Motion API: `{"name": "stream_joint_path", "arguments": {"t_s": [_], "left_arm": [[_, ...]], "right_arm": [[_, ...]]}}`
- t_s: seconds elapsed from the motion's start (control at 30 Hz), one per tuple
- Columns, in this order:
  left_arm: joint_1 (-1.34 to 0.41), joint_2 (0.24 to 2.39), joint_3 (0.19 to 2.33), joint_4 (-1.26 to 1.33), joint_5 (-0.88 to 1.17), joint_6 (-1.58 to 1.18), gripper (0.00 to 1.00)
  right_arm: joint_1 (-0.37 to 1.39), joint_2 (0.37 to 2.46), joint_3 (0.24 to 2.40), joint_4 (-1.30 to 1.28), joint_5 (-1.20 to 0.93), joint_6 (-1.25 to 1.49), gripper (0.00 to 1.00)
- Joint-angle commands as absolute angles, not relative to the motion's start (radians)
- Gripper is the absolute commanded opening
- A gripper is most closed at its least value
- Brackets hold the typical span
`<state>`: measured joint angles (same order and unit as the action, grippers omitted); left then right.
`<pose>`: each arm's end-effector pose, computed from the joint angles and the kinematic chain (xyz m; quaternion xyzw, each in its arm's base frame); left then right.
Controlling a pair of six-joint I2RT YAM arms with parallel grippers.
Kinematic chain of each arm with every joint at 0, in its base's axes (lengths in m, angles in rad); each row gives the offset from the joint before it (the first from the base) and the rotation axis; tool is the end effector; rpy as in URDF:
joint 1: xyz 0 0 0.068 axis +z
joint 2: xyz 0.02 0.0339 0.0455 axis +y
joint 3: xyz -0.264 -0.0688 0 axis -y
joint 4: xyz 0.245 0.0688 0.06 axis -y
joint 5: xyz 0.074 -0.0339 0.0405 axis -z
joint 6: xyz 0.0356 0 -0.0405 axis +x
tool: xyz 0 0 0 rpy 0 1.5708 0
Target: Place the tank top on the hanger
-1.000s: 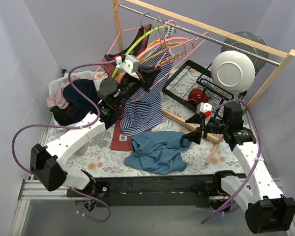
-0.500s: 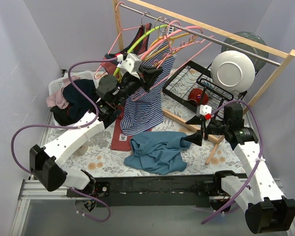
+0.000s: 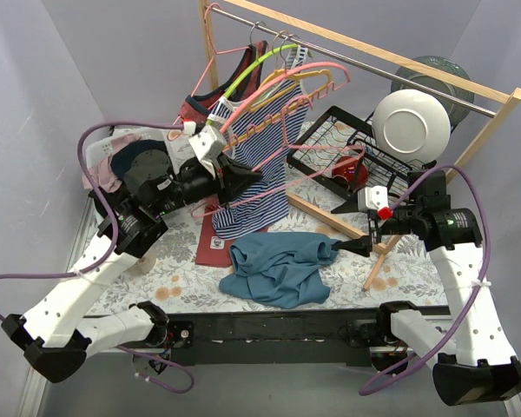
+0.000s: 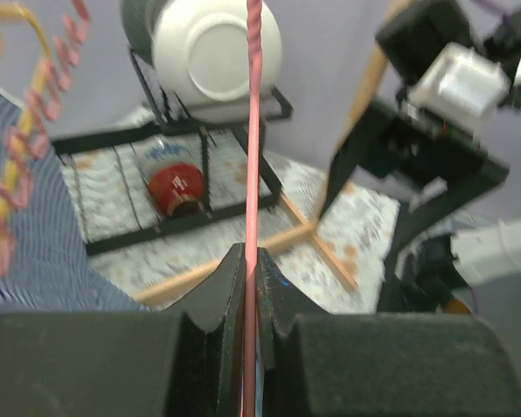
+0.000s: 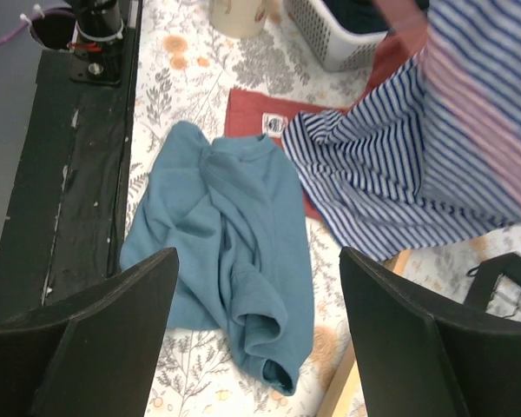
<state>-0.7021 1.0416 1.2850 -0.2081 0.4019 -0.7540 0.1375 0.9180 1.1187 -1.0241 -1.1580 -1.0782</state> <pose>0.1565 -0.1506 0.4624 0.1259 0.6840 -0.5726 0.4340 0.1419 0.0526 0.3661 -0.6090 0.5256 0.3156 0.5032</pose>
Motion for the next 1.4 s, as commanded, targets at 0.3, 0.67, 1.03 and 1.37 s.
{"name": "stream_joint_path", "arguments": {"t_s": [0.3, 0.67, 1.03, 1.37], "left_arm": [[-0.706, 0.847, 0.922, -0.315, 0.643, -0.928, 0.00], [-0.710, 0.792, 0.809, -0.195, 0.698, -1.019, 0.00], [-0.712, 0.785, 0.718, -0.034, 0.641, -1.094, 0.00], [-0.712, 0.770, 0.614, -0.096, 0.438, -1.150, 0.57]], "right_arm": [[0.181, 0.991, 1.229, -0.904, -1.293, -0.847, 0.84], [0.357, 1.078, 1.108, -0.701, -1.200, -0.683, 0.81], [0.463, 1.071, 0.986, -0.588, -1.171, -0.520, 0.03], [0.416, 1.019, 1.121, -0.862, -0.809, -0.724, 0.01]]}}
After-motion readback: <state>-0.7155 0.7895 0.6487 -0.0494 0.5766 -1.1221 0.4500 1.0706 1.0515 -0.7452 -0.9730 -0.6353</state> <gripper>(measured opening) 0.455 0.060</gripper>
